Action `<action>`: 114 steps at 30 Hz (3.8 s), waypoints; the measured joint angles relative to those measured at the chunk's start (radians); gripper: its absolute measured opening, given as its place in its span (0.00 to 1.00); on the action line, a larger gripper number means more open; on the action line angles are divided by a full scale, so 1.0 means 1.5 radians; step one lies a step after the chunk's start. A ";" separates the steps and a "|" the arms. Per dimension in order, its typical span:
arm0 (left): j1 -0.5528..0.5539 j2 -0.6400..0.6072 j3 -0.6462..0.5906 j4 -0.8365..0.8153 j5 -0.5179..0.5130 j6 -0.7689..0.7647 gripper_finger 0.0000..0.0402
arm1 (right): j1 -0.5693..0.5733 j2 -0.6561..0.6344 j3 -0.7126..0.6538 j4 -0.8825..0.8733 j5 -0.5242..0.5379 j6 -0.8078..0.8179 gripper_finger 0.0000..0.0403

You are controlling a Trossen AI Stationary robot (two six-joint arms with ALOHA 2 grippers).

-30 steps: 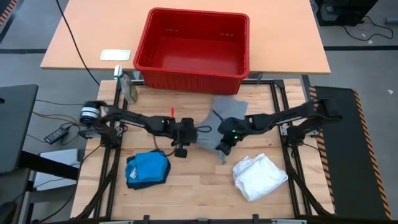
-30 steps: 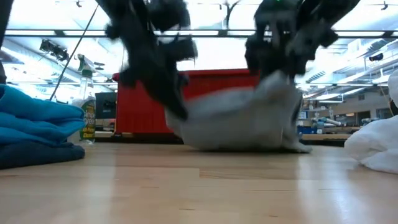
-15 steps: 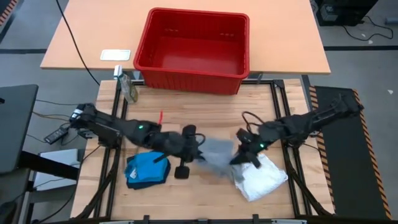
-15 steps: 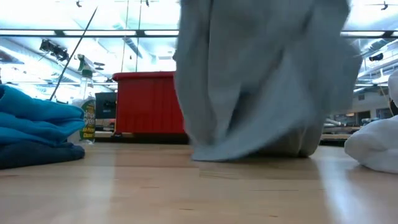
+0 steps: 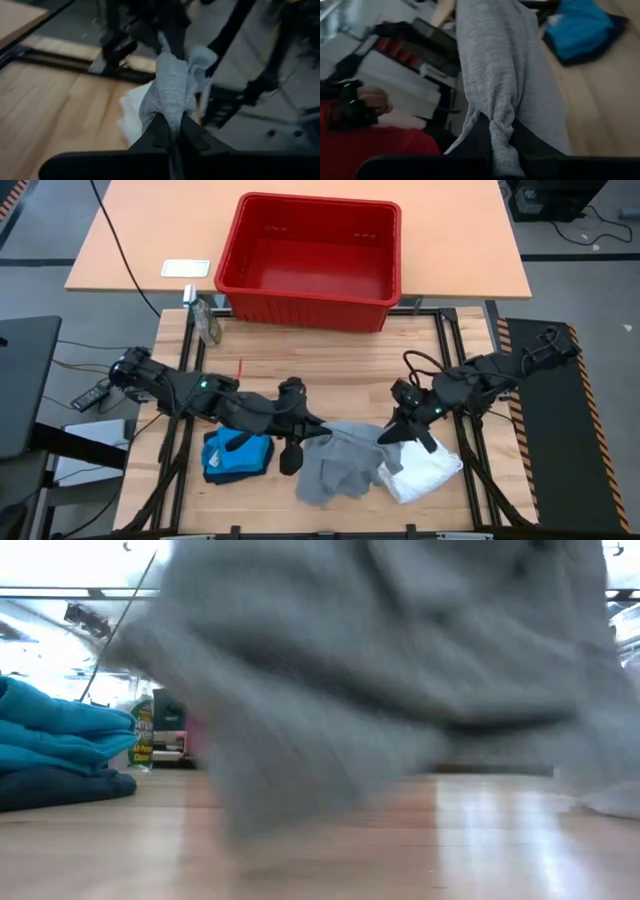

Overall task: Fold laundry
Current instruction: Fold the gray shirt, then stack the white shirt on top of the gray shirt

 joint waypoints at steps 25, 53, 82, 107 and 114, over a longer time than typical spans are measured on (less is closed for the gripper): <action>0.263 0.225 0.000 -0.281 0.196 0.283 0.04 | -0.252 0.099 -0.225 -0.054 0.037 -0.155 0.09; 0.060 0.300 -0.001 -0.213 0.324 0.027 0.27 | 0.011 0.285 -0.230 0.083 -0.022 -0.043 0.68; 0.005 0.456 0.001 -0.109 0.296 -0.016 0.09 | 0.067 0.441 -0.225 0.230 0.195 -0.248 0.57; 0.012 0.272 -0.001 -0.225 0.090 -0.052 0.03 | 0.063 0.135 -0.230 -0.126 0.067 -0.052 0.56; 0.021 0.252 -0.001 -0.103 0.098 -0.086 0.07 | 0.166 0.100 -0.230 -0.220 0.057 0.101 0.51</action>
